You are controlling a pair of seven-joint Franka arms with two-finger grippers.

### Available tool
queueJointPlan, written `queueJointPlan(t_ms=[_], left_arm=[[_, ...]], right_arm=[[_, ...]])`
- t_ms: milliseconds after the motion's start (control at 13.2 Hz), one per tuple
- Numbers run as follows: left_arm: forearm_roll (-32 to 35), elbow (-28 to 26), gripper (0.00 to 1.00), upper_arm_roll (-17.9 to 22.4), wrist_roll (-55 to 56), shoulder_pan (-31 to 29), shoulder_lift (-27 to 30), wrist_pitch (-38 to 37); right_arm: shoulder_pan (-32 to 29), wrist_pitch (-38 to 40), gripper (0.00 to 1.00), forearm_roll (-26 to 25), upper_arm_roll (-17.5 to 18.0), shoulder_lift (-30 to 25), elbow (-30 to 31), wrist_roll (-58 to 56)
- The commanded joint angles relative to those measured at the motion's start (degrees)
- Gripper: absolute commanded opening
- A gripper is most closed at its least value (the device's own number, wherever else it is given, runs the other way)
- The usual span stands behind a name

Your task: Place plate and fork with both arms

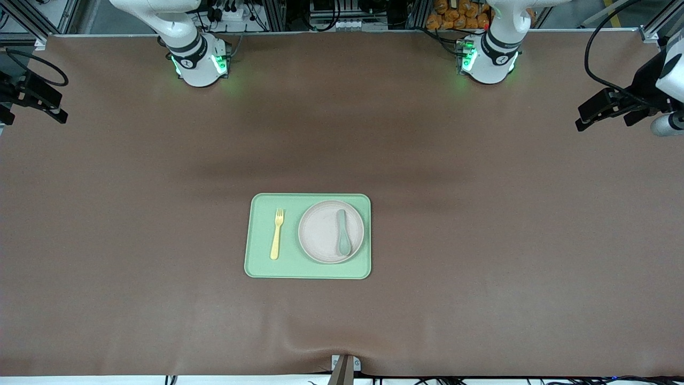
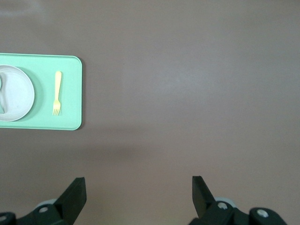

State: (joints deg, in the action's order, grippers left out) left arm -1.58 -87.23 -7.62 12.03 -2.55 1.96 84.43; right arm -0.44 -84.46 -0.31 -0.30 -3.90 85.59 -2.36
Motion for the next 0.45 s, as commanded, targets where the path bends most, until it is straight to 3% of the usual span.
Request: queueJointPlan(t_ms=[0, 379], left_arm=[[0.0, -0.66, 1.0, -0.2, 0.1, -0.7, 1.03, -1.54], [2.46, -0.75, 1.0, -0.28, 0.71, -0.61, 1.03, -2.69]], right_arm=[[-0.18, 0.34, 1.0, -0.39, 0.21, 0.65, -1.3, -0.01], [-0.18, 0.61, 1.0, -0.39, 0.21, 0.65, -1.3, -0.1]])
